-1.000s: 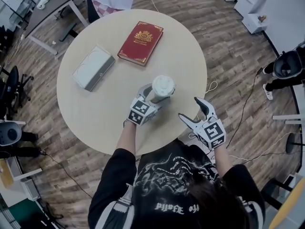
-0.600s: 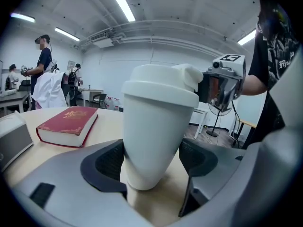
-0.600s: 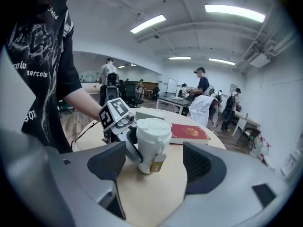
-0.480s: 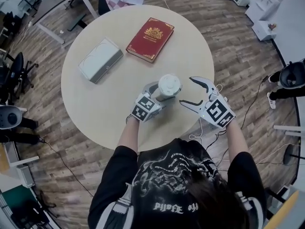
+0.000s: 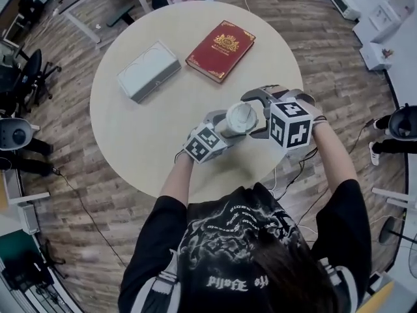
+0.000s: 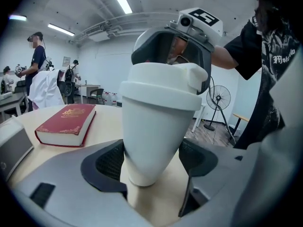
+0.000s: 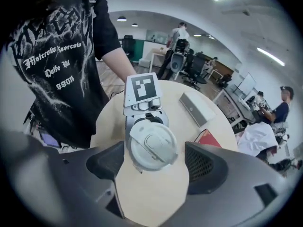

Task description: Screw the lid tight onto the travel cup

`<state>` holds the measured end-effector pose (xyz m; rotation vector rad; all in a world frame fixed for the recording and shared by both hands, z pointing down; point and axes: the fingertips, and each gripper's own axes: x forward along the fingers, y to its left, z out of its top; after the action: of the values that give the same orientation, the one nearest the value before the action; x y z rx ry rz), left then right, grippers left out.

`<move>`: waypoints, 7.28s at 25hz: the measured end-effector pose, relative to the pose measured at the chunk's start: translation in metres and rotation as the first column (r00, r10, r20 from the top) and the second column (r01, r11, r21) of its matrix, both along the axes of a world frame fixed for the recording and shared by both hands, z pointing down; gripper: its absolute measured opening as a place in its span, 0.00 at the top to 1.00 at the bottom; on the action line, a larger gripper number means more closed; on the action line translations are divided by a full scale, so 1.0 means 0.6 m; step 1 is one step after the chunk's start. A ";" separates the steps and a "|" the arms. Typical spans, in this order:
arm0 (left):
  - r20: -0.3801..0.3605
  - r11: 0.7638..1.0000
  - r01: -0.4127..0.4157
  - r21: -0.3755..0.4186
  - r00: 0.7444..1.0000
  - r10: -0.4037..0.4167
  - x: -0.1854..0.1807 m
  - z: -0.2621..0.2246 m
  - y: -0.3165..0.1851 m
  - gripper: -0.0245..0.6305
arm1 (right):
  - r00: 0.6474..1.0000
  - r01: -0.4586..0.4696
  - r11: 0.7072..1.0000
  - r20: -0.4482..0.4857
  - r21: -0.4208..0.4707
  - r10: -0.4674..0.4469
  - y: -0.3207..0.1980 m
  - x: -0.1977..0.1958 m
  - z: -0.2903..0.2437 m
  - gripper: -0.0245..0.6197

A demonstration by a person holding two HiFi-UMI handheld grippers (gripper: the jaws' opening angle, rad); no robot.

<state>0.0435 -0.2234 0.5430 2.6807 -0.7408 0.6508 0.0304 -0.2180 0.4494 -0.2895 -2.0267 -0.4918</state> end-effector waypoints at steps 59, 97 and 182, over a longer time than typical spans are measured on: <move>-0.009 0.984 0.177 -0.002 0.984 -0.177 0.001 0.012 0.002 0.38 | 0.523 -0.693 0.551 0.201 -0.465 0.828 -0.017 -0.010 -0.029 0.25; 0.088 0.967 -0.253 0.034 0.964 0.249 0.016 0.031 -0.013 0.39 | 0.473 0.859 0.512 -0.386 0.002 -0.792 0.021 0.020 0.070 0.32; 0.043 0.993 -0.108 -0.054 0.993 0.110 -0.017 0.052 -0.007 0.41 | 0.680 0.709 0.703 -0.320 0.057 -0.659 0.017 -0.029 0.075 0.25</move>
<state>0.0334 -0.2277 0.5740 2.6822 -0.5837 0.7502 0.0131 -0.2077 0.4944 -0.9832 -1.5248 -1.0342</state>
